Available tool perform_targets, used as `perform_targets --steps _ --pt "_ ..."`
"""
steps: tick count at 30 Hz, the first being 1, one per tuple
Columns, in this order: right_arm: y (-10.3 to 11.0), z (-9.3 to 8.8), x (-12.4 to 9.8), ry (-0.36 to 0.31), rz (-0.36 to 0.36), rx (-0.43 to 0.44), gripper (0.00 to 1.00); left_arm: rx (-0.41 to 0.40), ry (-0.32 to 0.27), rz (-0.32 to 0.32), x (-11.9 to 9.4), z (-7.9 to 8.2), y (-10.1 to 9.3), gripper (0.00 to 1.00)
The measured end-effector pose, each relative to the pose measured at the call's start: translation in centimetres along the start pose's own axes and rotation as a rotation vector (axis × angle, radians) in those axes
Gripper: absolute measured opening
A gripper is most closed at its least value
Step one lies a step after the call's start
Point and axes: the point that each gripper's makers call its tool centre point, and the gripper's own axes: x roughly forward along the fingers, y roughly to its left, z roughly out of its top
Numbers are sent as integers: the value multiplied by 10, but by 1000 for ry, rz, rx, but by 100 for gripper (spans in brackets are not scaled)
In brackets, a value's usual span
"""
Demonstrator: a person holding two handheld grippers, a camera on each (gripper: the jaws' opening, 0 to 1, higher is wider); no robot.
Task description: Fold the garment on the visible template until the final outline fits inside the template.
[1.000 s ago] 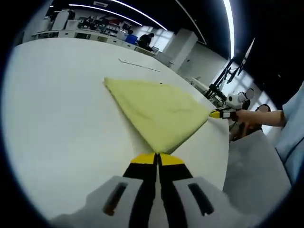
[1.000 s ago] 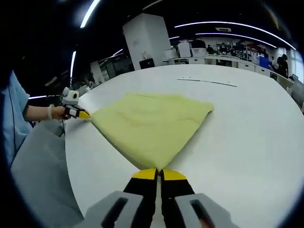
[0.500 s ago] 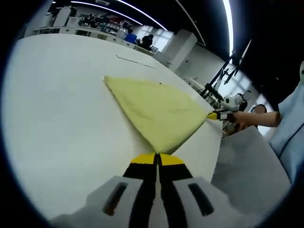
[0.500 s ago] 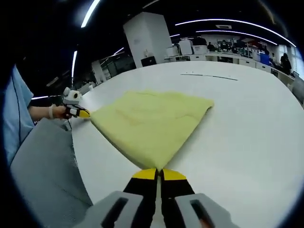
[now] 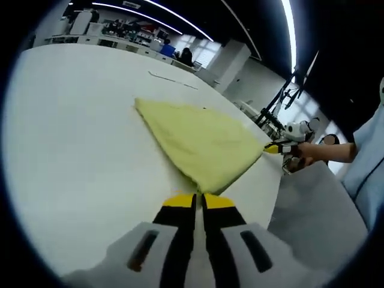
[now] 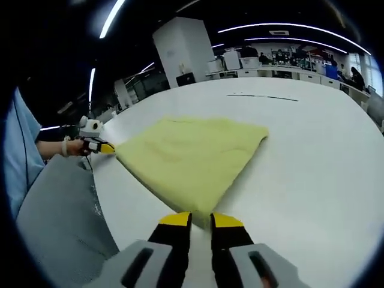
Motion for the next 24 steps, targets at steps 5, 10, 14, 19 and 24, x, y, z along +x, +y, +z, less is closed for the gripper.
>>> perform_targets --steps 5,10,14,19,24 --pt "3 9 -5 -39 -34 -30 40 71 -21 47 -3 11 5 36" --pt "7 17 -7 -70 -58 -48 61 91 -40 72 -2 19 4 67" --pt "12 23 -7 -86 -64 -51 74 107 -34 89 0 21 5 82" --pt "11 30 -7 -112 -106 -64 98 113 -37 97 1 23 3 95" --pt "10 30 0 -153 -107 -26 100 110 2 102 -3 18 -5 99"
